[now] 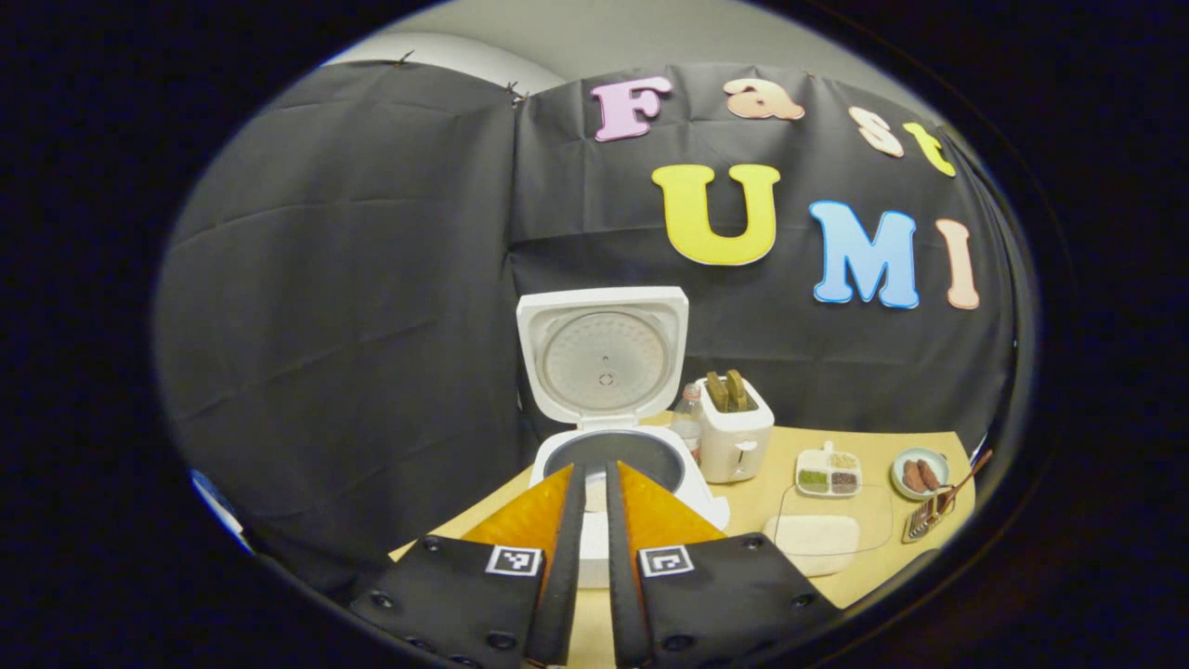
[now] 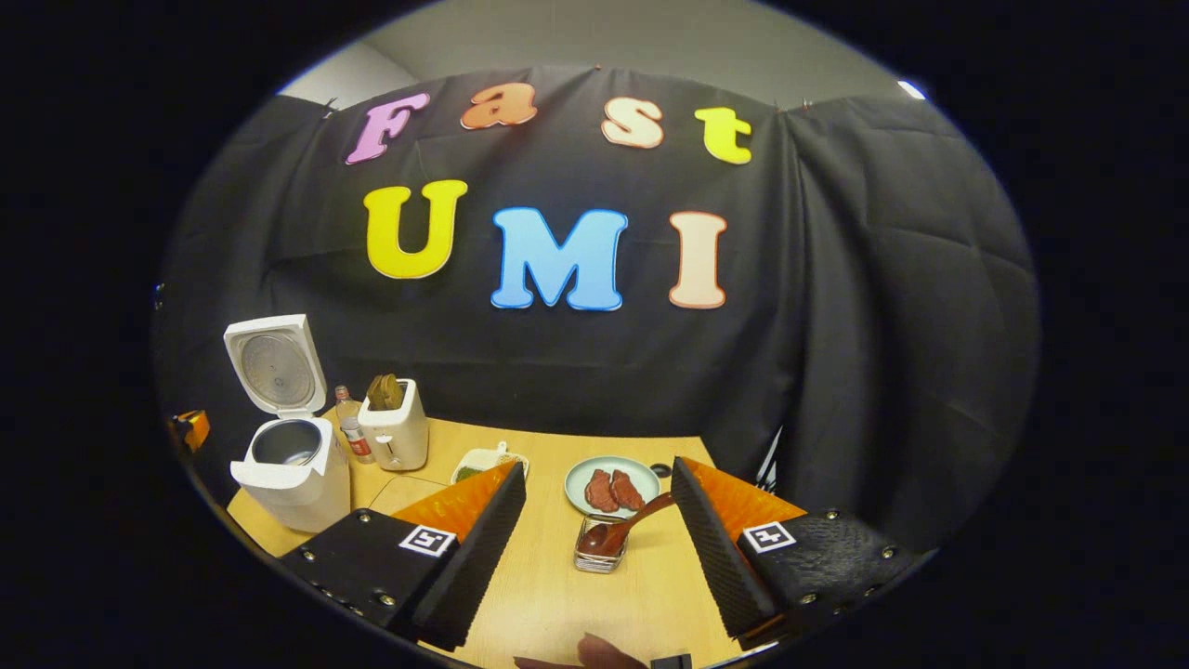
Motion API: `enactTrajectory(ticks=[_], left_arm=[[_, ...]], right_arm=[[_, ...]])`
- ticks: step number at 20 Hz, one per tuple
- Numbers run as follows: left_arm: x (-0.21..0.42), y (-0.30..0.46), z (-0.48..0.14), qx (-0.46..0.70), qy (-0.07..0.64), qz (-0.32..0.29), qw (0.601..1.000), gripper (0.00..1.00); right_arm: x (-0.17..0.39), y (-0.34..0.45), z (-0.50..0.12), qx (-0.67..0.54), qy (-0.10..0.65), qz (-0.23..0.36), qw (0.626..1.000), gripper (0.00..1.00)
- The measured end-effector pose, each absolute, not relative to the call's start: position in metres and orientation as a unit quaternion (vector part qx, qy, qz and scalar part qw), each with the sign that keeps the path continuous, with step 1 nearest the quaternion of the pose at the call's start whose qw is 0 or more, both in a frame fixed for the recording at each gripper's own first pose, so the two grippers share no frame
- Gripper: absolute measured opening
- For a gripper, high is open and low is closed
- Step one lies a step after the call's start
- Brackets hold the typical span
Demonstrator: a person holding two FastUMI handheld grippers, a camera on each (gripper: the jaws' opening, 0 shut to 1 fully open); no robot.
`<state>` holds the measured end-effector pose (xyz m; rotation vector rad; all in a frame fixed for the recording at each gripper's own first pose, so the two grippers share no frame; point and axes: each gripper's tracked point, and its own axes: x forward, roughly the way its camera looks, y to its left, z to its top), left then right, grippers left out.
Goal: Close the left gripper, press the button to open the rice cooker; take a wooden spoon from the chopstick holder with the right hand, scoop a spoonful of rice and pour it into the rice cooker, then put the wooden spoon back into the chopstick holder.
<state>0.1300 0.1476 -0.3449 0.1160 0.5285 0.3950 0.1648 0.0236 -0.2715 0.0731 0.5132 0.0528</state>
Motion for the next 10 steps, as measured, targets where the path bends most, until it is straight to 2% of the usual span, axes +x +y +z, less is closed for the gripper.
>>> enactTrajectory(ticks=[3,5,6,7,10], left_arm=[[0.106,0.12,-0.34,0.059,0.27,0.2,0.94,0.27],[0.09,0.104,-0.332,0.053,0.269,0.206,0.939,0.37],[0.082,0.098,-0.325,0.054,0.266,0.215,0.938,0.5],[0.075,0.093,-0.319,0.05,0.264,0.22,0.938,0.54],[0.058,0.074,-0.302,0.044,0.261,0.235,0.935,0.79]], right_arm=[[0.191,0.001,-0.312,0.052,0.264,0.018,0.963,0.96],[0.206,-0.009,-0.344,0.066,0.277,0.022,0.958,0.97],[0.215,-0.014,-0.359,0.078,0.286,0.023,0.955,0.96],[0.221,-0.019,-0.377,0.089,0.293,0.021,0.952,0.96],[0.242,-0.036,-0.425,0.123,0.311,0.007,0.942,0.97]])
